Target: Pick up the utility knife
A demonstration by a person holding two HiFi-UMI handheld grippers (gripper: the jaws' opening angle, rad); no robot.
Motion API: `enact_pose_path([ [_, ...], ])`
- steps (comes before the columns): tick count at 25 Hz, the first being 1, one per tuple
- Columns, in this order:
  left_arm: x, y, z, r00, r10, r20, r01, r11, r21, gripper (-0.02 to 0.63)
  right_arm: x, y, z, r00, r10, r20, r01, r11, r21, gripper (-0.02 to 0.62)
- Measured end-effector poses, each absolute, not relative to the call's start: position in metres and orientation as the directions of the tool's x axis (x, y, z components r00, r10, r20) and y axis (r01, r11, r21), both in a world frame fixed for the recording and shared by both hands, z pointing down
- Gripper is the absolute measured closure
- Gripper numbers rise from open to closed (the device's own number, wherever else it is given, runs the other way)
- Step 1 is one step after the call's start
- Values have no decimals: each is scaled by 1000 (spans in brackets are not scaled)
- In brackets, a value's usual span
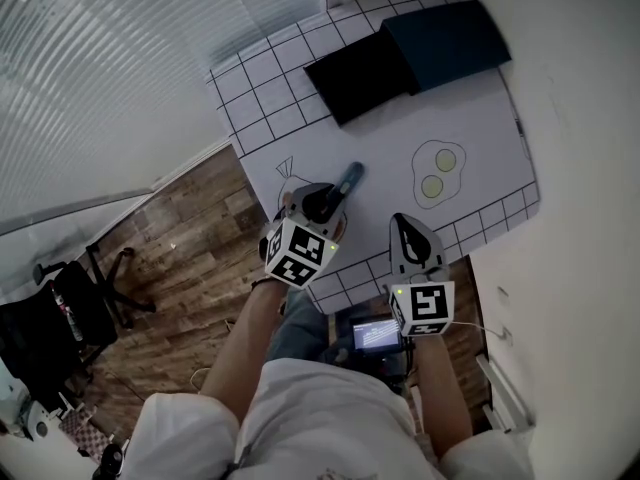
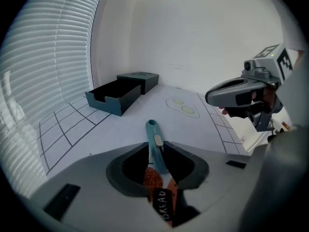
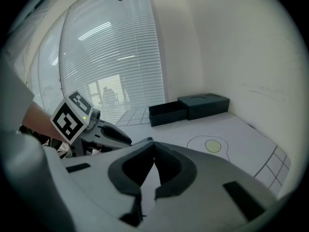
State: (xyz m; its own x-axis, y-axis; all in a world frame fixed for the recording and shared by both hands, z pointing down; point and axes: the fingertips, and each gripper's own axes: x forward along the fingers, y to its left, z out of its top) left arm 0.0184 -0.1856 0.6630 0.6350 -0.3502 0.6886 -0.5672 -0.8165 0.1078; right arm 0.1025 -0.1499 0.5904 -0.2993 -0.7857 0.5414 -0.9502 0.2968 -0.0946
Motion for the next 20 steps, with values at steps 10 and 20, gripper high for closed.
enact_pose_path([
  [10, 28, -175, 678, 568, -332, 753, -542, -840, 39, 454, 108, -145, 595, -303, -780, 547, -949, 297, -102, 589],
  [20, 31, -170, 674, 538, -318, 781, -512, -859, 2, 485, 118, -139, 591, -292, -787, 544, -953, 286, -98, 589],
])
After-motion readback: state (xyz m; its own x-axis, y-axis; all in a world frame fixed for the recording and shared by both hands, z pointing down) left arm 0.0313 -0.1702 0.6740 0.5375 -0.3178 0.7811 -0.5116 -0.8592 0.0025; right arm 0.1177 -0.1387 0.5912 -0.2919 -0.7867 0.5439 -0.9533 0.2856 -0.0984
